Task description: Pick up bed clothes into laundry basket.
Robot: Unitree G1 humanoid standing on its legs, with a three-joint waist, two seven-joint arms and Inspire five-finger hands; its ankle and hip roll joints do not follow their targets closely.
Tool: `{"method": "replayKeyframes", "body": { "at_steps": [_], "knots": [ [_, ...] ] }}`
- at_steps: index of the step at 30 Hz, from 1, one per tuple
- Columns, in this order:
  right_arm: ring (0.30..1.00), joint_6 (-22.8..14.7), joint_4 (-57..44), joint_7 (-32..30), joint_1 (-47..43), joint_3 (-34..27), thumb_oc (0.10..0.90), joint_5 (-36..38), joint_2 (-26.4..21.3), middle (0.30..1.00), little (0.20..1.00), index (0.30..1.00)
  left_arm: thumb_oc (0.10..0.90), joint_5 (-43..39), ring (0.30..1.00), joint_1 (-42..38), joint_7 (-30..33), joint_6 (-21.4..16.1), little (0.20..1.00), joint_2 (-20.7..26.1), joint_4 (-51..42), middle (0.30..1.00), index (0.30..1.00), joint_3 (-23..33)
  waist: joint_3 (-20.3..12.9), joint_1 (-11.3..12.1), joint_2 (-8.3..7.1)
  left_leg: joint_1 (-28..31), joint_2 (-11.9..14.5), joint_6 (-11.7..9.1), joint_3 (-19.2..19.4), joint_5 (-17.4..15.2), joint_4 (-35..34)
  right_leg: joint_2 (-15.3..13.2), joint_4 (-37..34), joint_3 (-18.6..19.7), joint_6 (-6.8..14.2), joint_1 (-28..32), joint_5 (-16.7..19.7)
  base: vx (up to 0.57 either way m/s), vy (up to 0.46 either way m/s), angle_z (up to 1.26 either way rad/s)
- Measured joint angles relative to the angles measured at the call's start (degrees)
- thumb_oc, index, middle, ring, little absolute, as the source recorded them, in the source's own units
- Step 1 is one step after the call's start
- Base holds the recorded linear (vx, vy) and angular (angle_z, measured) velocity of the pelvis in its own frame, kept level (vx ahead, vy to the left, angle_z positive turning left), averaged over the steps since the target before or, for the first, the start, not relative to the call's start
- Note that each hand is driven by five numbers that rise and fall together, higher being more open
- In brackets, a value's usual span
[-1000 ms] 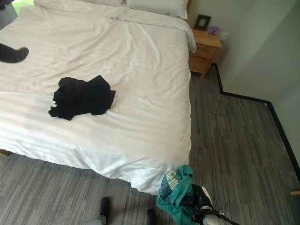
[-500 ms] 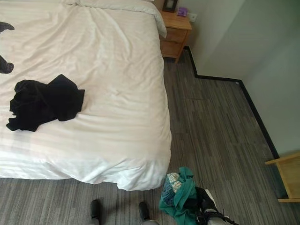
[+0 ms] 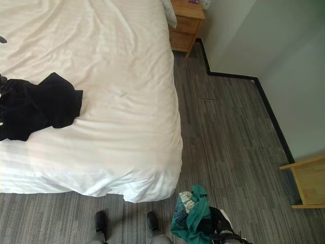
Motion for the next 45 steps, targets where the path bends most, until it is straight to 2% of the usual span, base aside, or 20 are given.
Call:
{"method": "replayKeyframes", "body": {
  "at_steps": [6,10,15,22,24,28,33,34,36,38,40,41,43,45],
  "knots": [
    [0.300,-0.1,-0.9,0.1,-2.6,1.9,0.400,-0.2,-0.2,0.300,0.300,0.300,0.800,0.2,0.900,4.9,-0.2,0.3,0.900,-3.0,-0.8,0.900,0.900,3.3,1.3,0.5,0.34,-0.2,0.0,0.0,-0.4,0.0,0.0,0.0,-0.1,-0.4,0.0,0.1,0.0,0.01,-0.003,0.02],
    [0.300,0.0,-0.9,0.1,-3.9,4.0,0.400,-0.5,-1.3,0.300,0.300,0.300,0.800,0.6,0.900,11.1,0.0,0.8,0.900,-7.2,-0.2,0.900,0.900,9.7,1.6,0.5,0.20,-0.4,0.0,0.0,-0.8,0.0,0.0,0.1,-0.1,-1.2,0.0,0.1,0.0,-0.02,-0.002,0.04],
    [0.300,-0.3,-3.2,0.1,-4.7,5.6,0.400,-1.3,-1.3,0.300,0.300,0.300,0.800,3.5,0.900,15.1,0.4,1.4,0.900,-9.4,0.8,0.900,0.900,11.4,3.5,-0.3,-1.35,-1.6,0.4,-0.3,-1.1,0.1,0.0,0.5,-0.1,-1.3,-0.2,-0.9,0.1,-0.04,-0.007,0.02],
    [0.300,-0.2,-4.9,0.8,-4.9,8.0,0.400,-3.8,-2.9,0.300,0.300,0.300,0.800,7.4,0.900,16.8,3.8,2.3,0.900,-11.2,3.8,0.900,0.900,20.8,3.6,-0.9,-1.76,-4.1,0.9,-0.7,-1.2,0.2,0.0,1.0,0.0,-1.2,-0.1,-3.5,0.6,0.01,0.005,-0.02],
    [0.300,-0.3,-5.3,1.2,-5.0,8.1,0.400,-4.2,-2.9,0.300,0.300,0.300,0.400,7.3,0.300,18.1,4.5,2.0,0.300,-11.3,4.4,0.300,0.300,25.8,3.5,-0.9,-1.96,-4.2,1.6,-0.6,-0.6,0.0,0.0,1.6,0.0,-1.1,0.5,-4.1,1.5,0.03,0.015,-0.16],
    [0.300,-0.2,-5.3,1.3,-4.8,8.1,0.400,-5.4,-2.9,0.300,0.300,0.300,0.400,6.4,0.300,18.8,5.1,2.1,0.300,-10.2,4.5,0.300,0.300,29.0,2.9,-1.3,-2.88,-4.1,2.0,-0.7,0.0,-0.1,0.0,1.9,0.0,-1.1,0.5,-4.4,1.7,0.03,0.018,-0.10],
    [0.300,0.1,-4.5,1.3,-4.3,7.9,0.400,-5.4,-2.9,0.300,0.300,0.300,0.400,-5.4,0.300,22.7,4.9,1.9,0.300,-8.4,3.3,0.300,0.300,39.9,2.0,-1.8,-3.39,-3.3,2.1,-0.8,0.2,0.0,0.0,2.0,0.0,-1.0,0.4,-3.9,1.7,0.05,0.029,-0.05],
    [0.300,0.1,-4.5,1.4,-4.3,7.4,0.400,-5.4,-2.9,0.300,0.300,0.300,0.400,-13.9,0.300,26.8,4.7,1.9,0.300,-8.1,0.9,0.300,0.300,45.9,1.9,-1.7,-3.34,-2.3,2.0,-0.6,0.4,0.1,0.0,1.9,-0.1,-1.0,0.4,-3.0,1.7,0.02,0.023,-0.07],
    [0.300,0.1,-4.5,1.4,-3.9,5.7,0.400,-5.3,-2.8,0.300,0.300,0.300,0.400,-21.8,0.300,32.2,4.0,2.0,0.300,-8.0,-1.7,0.300,0.300,50.1,1.8,-1.1,-3.11,-1.1,2.0,-0.7,0.9,-0.1,0.0,1.8,-0.1,-0.9,0.4,-2.1,1.7,0.03,0.028,-0.08],
    [0.300,0.1,-4.5,1.0,-3.6,4.1,0.400,-4.9,-2.9,0.300,0.300,0.300,0.400,-27.5,0.300,33.6,3.8,2.0,0.300,-8.0,-1.7,0.300,0.300,50.9,1.7,-0.2,-3.04,-0.9,1.9,-0.7,1.0,-0.1,0.0,1.8,-0.1,-0.9,0.4,-1.9,1.7,0.04,0.016,-0.02],
    [0.300,0.2,-4.9,1.0,-3.7,1.0,0.400,-4.7,-3.0,0.300,0.300,0.300,0.400,-38.0,0.300,38.0,3.9,2.1,0.300,-8.1,-5.9,0.300,0.300,55.7,1.7,0.6,-2.83,-0.7,1.9,-0.7,0.8,-0.1,0.0,1.7,-0.1,-1.2,0.4,-1.7,1.7,0.02,0.005,0.05],
    [0.300,0.2,-4.9,0.7,-3.9,-0.5,0.400,-4.7,-3.1,0.300,0.300,0.300,0.400,-40.9,0.300,39.1,4.2,2.2,0.300,-8.0,-7.0,0.300,0.300,55.9,1.7,1.3,-2.70,-0.7,1.8,-0.7,0.6,0.0,0.0,1.7,-0.1,-1.3,0.4,-1.4,1.7,0.02,0.006,0.09],
    [0.300,0.9,-7.5,0.1,-3.3,-4.4,0.400,-4.6,-3.8,0.300,0.300,0.300,0.400,-46.1,0.300,46.1,5.7,2.1,0.300,-8.2,-16.1,0.300,0.300,60.1,2.1,1.5,-2.14,-0.3,1.7,-0.6,-0.1,0.0,0.0,1.6,-0.1,-1.9,0.3,-0.7,1.6,0.02,-0.003,0.15],
    [0.300,1.1,-9.9,-2.0,-3.7,-8.5,0.400,-4.6,-6.3,0.300,0.300,0.300,0.400,-49.8,0.300,49.2,6.2,1.3,0.300,-8.2,-20.6,0.300,0.300,60.9,2.4,2.7,-1.50,0.4,1.4,-0.5,-0.9,0.1,0.0,1.5,-0.1,-2.8,0.3,0.5,1.6,0.05,0.006,0.20]
  ]
}}
